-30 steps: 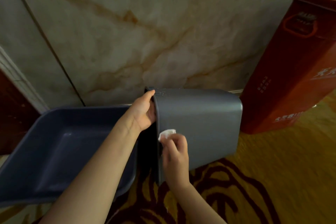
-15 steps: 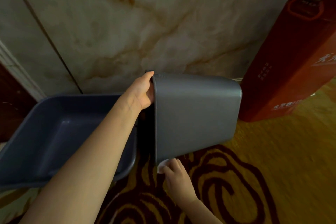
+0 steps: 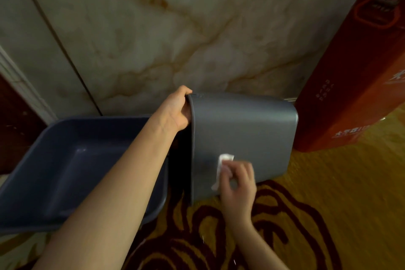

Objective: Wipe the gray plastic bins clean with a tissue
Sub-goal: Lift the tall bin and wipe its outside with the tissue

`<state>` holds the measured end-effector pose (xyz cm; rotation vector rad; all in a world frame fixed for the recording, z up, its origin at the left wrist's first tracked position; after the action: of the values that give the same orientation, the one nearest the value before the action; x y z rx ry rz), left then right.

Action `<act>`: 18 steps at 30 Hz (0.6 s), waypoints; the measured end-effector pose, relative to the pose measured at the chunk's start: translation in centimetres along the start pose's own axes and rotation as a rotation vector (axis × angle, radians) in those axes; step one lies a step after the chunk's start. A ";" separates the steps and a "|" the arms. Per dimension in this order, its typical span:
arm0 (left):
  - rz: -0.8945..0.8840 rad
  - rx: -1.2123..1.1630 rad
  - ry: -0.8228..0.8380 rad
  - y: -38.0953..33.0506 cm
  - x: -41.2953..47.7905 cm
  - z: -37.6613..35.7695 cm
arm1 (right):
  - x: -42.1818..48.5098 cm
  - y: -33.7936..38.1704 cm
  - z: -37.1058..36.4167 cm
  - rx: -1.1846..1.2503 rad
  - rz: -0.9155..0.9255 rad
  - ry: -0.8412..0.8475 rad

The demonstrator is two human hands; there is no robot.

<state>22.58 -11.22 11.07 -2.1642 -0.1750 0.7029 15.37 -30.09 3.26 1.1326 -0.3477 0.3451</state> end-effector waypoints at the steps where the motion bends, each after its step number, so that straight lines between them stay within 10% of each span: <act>1: 0.013 -0.031 0.010 0.2 -0.3 -0.1 | 1.9 1.3 0.6 0.014 0.048 -0.033; 18: 0.174 -0.041 0.048 1.6 -2.3 -0.3 | 7.9 9.0 -0.5 -0.204 0.396 0.297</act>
<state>20.64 -13.26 11.02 -2.2523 0.0246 0.7498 18.50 -25.50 13.84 0.7935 -0.3342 0.8000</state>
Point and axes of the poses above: each hand's wrist, its own x-axis towards the middle knuckle, its own z-axis out of the back of the hand, y = z × x, the point moved 3 cm from there along x, towards the middle knuckle, and after that the axes turned 4 degrees about -x, right-handed, at the moved point
